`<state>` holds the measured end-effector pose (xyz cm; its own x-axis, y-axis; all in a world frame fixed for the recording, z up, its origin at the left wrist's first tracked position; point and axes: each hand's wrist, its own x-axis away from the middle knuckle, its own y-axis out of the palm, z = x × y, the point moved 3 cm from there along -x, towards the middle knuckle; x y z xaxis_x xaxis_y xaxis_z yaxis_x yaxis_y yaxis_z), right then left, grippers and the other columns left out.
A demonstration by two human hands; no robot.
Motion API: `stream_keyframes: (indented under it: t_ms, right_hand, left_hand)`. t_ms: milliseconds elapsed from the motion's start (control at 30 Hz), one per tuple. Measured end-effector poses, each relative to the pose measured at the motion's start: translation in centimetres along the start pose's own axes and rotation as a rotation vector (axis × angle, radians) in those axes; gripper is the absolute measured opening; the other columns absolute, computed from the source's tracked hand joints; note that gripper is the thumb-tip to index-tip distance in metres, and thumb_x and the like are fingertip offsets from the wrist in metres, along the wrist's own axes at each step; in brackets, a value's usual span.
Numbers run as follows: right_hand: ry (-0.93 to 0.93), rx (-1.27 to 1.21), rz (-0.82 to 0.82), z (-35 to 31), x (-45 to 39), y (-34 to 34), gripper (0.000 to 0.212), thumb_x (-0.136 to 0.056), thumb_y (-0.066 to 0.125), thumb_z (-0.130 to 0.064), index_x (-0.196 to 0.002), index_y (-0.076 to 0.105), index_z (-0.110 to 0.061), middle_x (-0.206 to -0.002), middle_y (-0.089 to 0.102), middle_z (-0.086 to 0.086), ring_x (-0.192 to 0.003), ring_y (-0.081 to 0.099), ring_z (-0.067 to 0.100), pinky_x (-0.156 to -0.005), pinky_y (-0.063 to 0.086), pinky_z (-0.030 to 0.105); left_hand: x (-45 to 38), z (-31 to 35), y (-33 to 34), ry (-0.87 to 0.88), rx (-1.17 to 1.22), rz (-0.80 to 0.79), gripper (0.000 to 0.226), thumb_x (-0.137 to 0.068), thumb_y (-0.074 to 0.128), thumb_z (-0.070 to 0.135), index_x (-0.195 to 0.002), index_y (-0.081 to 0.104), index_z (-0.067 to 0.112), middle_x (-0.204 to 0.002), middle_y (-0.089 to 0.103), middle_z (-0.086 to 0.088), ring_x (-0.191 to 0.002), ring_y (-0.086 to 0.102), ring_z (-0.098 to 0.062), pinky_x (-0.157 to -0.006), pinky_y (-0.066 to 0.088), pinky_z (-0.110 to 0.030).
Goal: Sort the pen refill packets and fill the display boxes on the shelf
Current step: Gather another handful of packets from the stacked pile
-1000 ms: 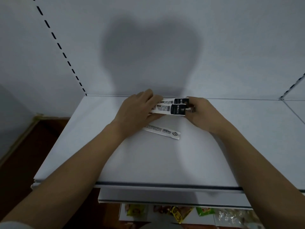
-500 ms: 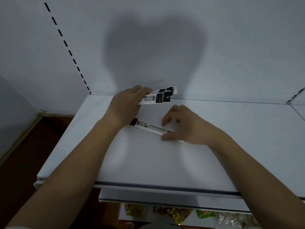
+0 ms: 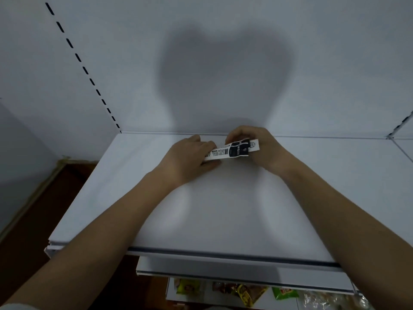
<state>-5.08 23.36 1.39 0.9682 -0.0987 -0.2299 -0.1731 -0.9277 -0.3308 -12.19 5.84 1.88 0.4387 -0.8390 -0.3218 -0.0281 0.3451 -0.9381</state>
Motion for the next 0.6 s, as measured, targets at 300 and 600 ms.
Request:
stream_keyframes:
  t_ms: [300, 600]
  right_hand:
    - [0.042, -0.221, 0.17, -2.1, 0.4, -0.7, 0.029, -0.106, 0.038, -0.021, -0.108, 0.066, -0.015, -0.104, 0.07, -0.001, -0.097, 0.066, 0.012, -0.083, 0.052, 0.027]
    - [0.179, -0.101, 0.123, -6.0, 5.1, -2.4, 0.036, -0.105, 0.039, -0.043, -0.111, 0.065, -0.02, -0.107, 0.07, -0.001, -0.094, 0.068, 0.021, -0.085, 0.054, 0.039]
  left_hand:
    - [-0.7, 2.9, -0.5, -0.258, 0.116, 0.126, 0.021, -0.092, 0.063, 0.029, -0.11, 0.058, 0.02, -0.09, 0.063, 0.002, -0.082, 0.061, -0.027, -0.063, 0.042, -0.032]
    - [2.5, 6.4, -2.8, -0.487, 0.486, 0.186, 0.012, -0.095, 0.059, 0.019, -0.084, 0.058, 0.022, -0.067, 0.056, 0.011, -0.062, 0.052, -0.008, -0.061, 0.038, -0.025]
